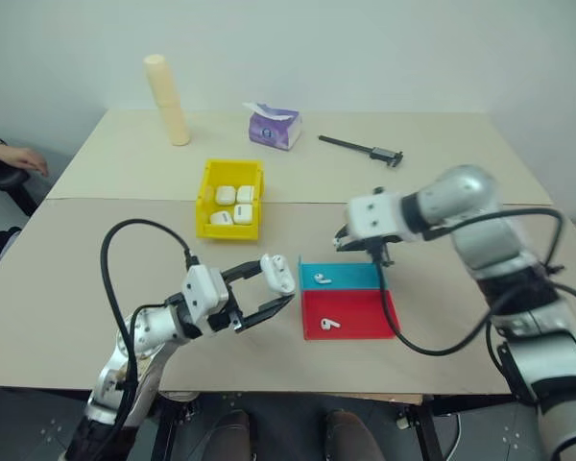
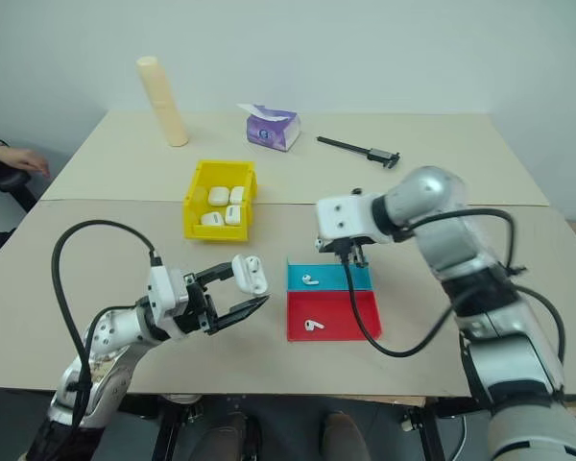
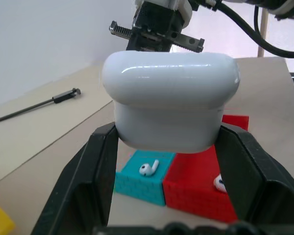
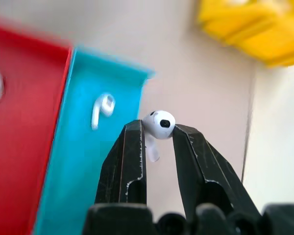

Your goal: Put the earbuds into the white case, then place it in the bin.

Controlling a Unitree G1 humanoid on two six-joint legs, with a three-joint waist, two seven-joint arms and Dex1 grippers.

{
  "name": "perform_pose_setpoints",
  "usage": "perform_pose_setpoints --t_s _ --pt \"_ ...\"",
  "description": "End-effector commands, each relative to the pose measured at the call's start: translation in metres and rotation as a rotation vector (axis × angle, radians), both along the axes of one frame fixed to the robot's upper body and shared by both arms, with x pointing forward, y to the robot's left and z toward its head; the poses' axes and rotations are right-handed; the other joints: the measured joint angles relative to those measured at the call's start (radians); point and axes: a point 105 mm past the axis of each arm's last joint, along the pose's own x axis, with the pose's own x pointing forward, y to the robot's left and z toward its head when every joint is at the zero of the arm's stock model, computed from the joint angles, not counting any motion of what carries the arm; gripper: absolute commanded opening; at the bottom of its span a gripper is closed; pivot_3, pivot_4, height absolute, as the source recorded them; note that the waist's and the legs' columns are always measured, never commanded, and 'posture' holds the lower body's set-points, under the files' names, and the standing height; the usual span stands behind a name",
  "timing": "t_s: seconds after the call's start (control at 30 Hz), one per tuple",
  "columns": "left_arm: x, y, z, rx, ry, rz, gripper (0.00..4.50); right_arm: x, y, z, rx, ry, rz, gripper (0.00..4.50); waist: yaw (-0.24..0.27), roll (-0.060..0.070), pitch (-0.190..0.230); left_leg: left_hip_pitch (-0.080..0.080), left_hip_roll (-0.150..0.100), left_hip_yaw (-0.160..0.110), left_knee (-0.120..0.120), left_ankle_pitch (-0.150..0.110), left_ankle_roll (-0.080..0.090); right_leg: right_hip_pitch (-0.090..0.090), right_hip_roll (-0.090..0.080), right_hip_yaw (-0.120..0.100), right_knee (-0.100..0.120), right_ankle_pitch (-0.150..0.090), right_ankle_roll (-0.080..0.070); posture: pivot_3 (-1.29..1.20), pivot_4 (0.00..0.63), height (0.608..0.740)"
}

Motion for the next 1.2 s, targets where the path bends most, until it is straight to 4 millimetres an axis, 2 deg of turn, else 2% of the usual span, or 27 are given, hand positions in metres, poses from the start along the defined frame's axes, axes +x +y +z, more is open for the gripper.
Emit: perform_pose_setpoints --t_s 0.03,0.13,0.23,0.37,0.43,0.6,0.77,1.2 --pt "-0.002 -0.005 0.019 -0.057 -0.014 -0.068 2.72 -0.034 0.002 0.057 0.362 -0.064 0.016 0.71 -0.003 0.0 0.0 0.0 0.0 -0.001 0.0 0.0 0.0 0.0 0.0 0.0 0.0 0.0 0.0 0.0 0.15 0.74" --pt "0.002 -0.013 0.032 -0.101 0.016 -0.112 2.72 -0.064 -0.001 0.07 0.61 0.009 0.056 0.71 -0.005 0.0 0.0 0.001 0.0 -0.006 0.0 0.0 0.0 0.002 0.001 0.0 0.0 0.0 0.0 0.0 0.15 0.74" --pt "0.006 -0.023 0.042 -0.127 0.017 -0.166 2.72 -0.089 0.002 0.071 0.795 0.106 0.09 0.71 -0.005 0.0 0.0 0.001 0.0 -0.007 0.0 0.0 0.0 0.003 0.001 -0.001 0.0 0.0 0.001 0.0 0.15 0.74" --pt "0.004 -0.029 0.046 -0.115 0.025 -0.218 2.72 -0.108 0.008 0.073 1.009 0.232 0.16 0.71 -0.015 -0.001 0.0 0.001 -0.001 -0.008 0.0 0.0 0.0 0.003 0.001 0.001 0.0 0.0 0.001 0.0 0.15 0.74" --pt "0.002 -0.032 0.046 -0.106 0.022 -0.24 2.72 -0.11 0.011 0.069 1.084 0.283 0.157 0.71 -0.015 -0.001 0.0 0.001 0.0 -0.009 0.0 0.0 0.0 0.003 0.002 0.0 0.0 0.0 0.001 0.0 0.15 0.74" --pt "0.002 -0.034 0.052 -0.103 0.011 -0.254 2.72 -0.119 0.025 0.052 1.022 0.286 0.169 0.71 -0.012 -0.001 0.0 0.001 -0.001 -0.008 0.0 0.0 0.0 0.003 0.001 0.0 0.0 -0.001 0.002 0.0 0.15 0.74" --pt "-0.004 -0.034 0.054 -0.093 -0.031 -0.254 2.72 -0.119 0.032 0.038 0.946 0.311 0.169 0.71 -0.013 -0.001 0.0 0.001 -0.001 -0.009 0.0 0.0 0.0 0.003 0.002 0.0 -0.001 -0.001 0.002 0.0 0.15 0.74" --pt "-0.01 -0.03 0.052 -0.092 -0.038 -0.213 2.72 -0.108 0.031 0.029 0.892 0.287 0.155 0.71 -0.011 -0.001 0.0 0.0 -0.001 -0.009 0.0 0.0 0.0 0.003 0.001 0.0 -0.002 -0.001 0.003 0.0 0.15 0.74"
